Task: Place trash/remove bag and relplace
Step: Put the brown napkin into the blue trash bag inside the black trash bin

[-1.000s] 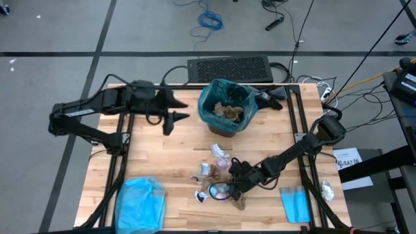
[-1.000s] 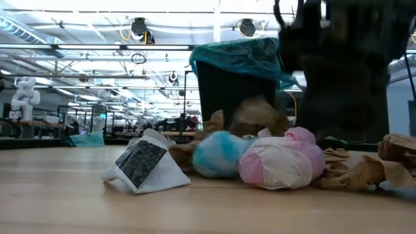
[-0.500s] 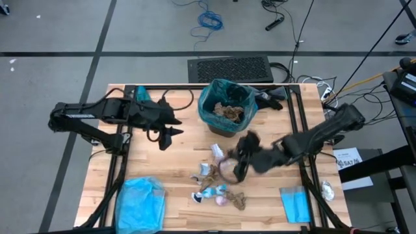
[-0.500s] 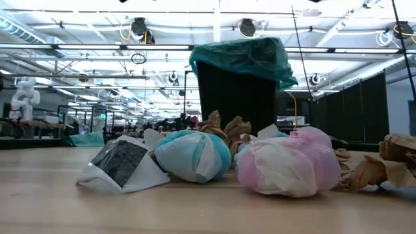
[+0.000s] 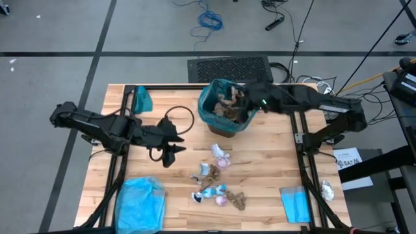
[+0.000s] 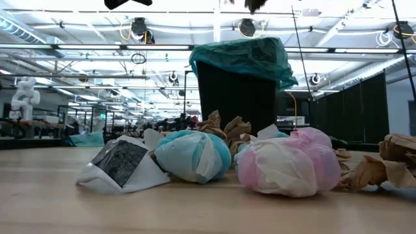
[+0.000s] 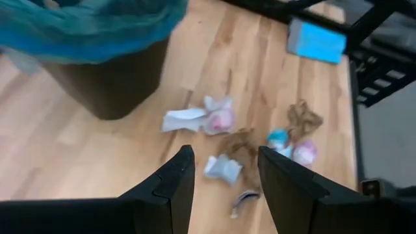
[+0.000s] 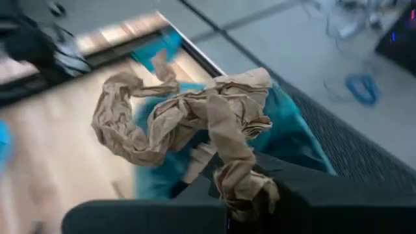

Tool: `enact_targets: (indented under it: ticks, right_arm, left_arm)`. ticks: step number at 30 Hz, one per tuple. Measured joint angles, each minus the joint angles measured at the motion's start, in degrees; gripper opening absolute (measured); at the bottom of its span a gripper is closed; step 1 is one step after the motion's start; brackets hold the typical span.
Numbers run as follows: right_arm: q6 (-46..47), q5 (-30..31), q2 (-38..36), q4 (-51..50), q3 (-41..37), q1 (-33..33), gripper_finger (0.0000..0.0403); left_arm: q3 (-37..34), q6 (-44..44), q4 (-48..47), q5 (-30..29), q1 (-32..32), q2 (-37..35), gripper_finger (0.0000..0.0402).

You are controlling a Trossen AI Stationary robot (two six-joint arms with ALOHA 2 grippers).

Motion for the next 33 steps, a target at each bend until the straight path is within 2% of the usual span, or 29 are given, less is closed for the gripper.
enact_targets:
  ticks: [5, 8, 11, 16, 20, 23, 27, 33]
  right_arm:
    - [-2.94, -4.91, 4.08, -0.42, -1.14, -8.41, 0.0003]
    - [-6.85, -8.80, 6.25, 0.81, -1.14, -10.87, 0.0028]
    - [-8.43, -13.03, 7.61, 0.78, -1.16, -11.66, 0.0073]
    - [-9.84, -18.07, 8.06, 0.95, -1.15, -11.74, 0.0170]
    - [-8.57, -21.07, 7.84, 0.67, -1.16, -11.76, 0.0246]
    - [-5.17, -21.28, 5.84, -0.15, -1.16, -11.34, 0.0281]
    - [-2.08, -19.85, 1.48, -0.02, -1.14, -6.73, 0.0289]
    - [4.74, -8.18, -3.20, -1.47, -1.09, 5.07, 0.0265]
  left_arm:
    - [-3.78, -0.28, 7.01, -1.36, -2.02, 1.75, 0.0163]
    - [-5.28, -0.25, 9.58, -1.45, -2.22, 4.05, 0.0163]
    - [-5.68, -0.23, 9.94, -1.56, -2.22, 7.46, 0.0163]
    - [-5.68, -0.21, 11.23, -1.63, -2.18, 12.63, 0.0163]
    - [-5.68, 1.34, 16.11, 1.63, -2.18, 15.01, 0.0163]
    - [-5.68, 3.79, 21.35, 3.66, -2.18, 16.03, 0.0163]
    - [-5.68, 7.70, 24.26, 4.47, -1.74, 17.74, 0.0164]
    - [-5.68, 14.37, 24.63, 9.55, -0.52, 22.90, 0.0164]
